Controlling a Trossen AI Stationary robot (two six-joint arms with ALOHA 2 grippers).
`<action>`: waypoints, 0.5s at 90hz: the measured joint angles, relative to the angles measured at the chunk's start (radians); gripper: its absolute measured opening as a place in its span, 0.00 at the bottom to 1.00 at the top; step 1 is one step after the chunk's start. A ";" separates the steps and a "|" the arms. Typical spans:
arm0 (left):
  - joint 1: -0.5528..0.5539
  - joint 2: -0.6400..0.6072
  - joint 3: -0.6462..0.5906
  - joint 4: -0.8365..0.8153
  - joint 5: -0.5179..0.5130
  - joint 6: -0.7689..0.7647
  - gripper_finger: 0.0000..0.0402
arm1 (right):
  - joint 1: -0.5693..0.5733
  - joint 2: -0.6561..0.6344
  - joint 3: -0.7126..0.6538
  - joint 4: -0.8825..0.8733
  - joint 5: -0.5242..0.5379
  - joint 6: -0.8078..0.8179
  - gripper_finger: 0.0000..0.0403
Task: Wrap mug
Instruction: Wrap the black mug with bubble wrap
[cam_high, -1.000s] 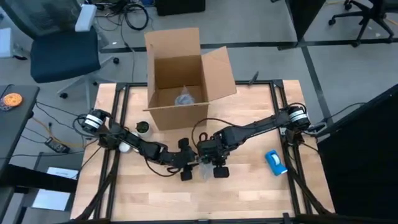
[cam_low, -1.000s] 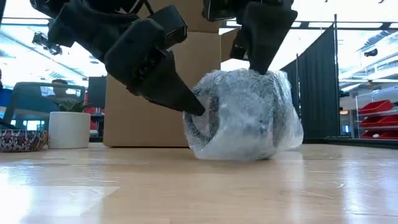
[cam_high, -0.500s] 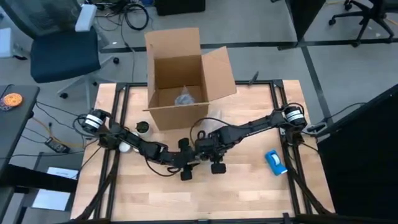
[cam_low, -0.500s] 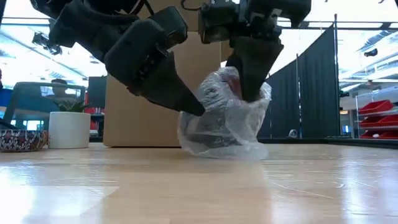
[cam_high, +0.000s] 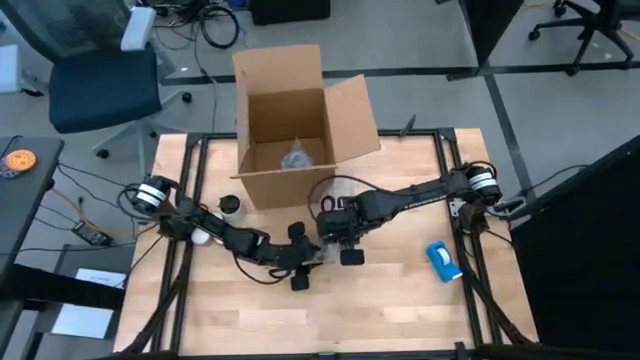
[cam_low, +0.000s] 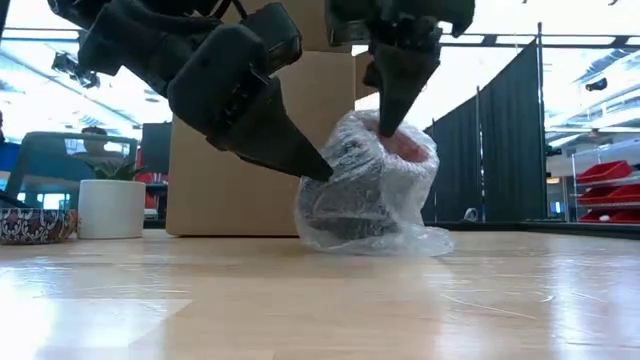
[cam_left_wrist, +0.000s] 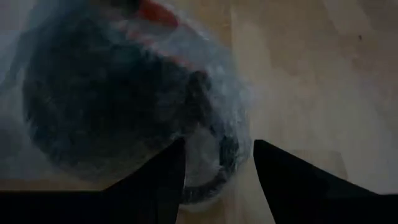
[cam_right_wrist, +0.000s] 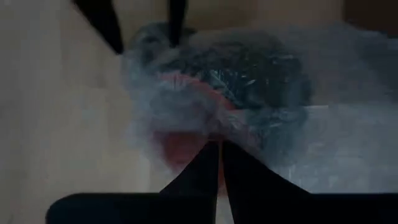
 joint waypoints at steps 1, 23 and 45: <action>0.000 0.000 0.000 0.000 0.000 0.000 0.43 | -0.001 0.000 -0.003 0.007 0.000 -0.003 0.00; 0.000 -0.048 0.001 -0.068 0.000 0.005 0.43 | -0.043 0.000 -0.065 0.126 -0.007 -0.052 0.00; 0.000 -0.200 0.003 -0.314 -0.034 0.032 0.43 | -0.077 0.000 -0.121 0.207 -0.038 -0.067 0.00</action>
